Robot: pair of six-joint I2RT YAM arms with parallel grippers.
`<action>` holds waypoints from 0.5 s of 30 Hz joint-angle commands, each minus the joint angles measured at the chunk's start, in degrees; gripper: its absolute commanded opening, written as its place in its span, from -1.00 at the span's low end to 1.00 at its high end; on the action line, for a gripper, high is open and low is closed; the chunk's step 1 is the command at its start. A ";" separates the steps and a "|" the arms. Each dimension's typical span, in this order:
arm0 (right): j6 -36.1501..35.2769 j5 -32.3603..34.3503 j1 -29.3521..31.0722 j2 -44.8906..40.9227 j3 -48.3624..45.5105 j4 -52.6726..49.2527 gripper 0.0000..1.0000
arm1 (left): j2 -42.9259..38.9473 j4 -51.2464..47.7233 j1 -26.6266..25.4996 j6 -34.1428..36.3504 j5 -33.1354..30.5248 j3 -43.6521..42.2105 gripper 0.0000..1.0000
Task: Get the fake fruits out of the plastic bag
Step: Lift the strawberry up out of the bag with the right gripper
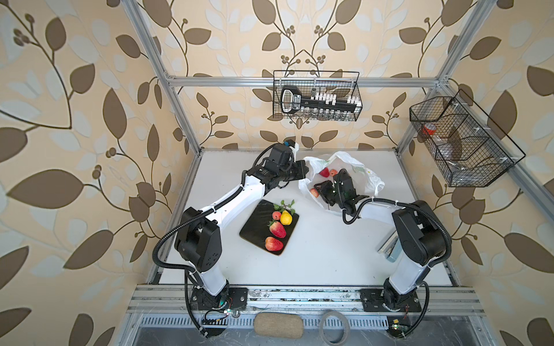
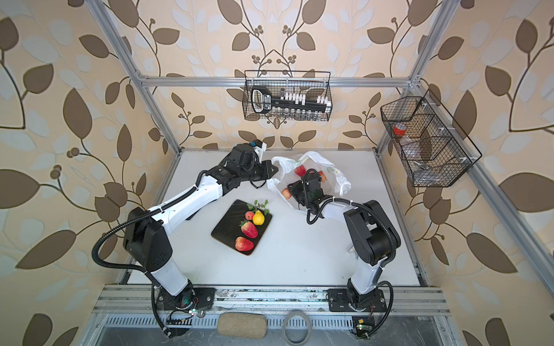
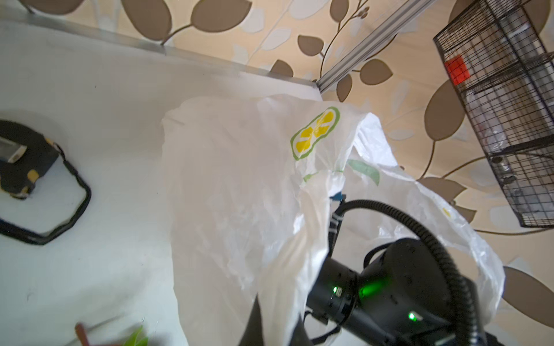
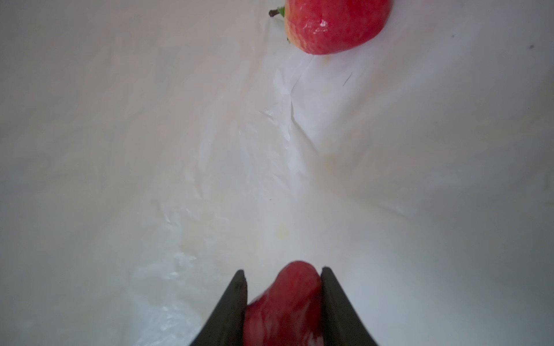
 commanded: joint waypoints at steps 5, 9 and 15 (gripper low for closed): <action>-16.24 0.02 0.35 -7.22 -0.96 -6.40 -0.30 | 4.82 -0.94 -0.13 0.05 -4.26 7.76 -1.00; -21.41 0.89 0.38 -10.94 -2.28 -6.58 -0.30 | 5.84 -1.17 -0.04 -0.30 -5.38 8.21 -1.00; -27.02 1.30 0.37 -15.28 -3.74 -5.15 -0.30 | 6.05 -1.43 0.17 -1.04 -5.72 7.75 -1.00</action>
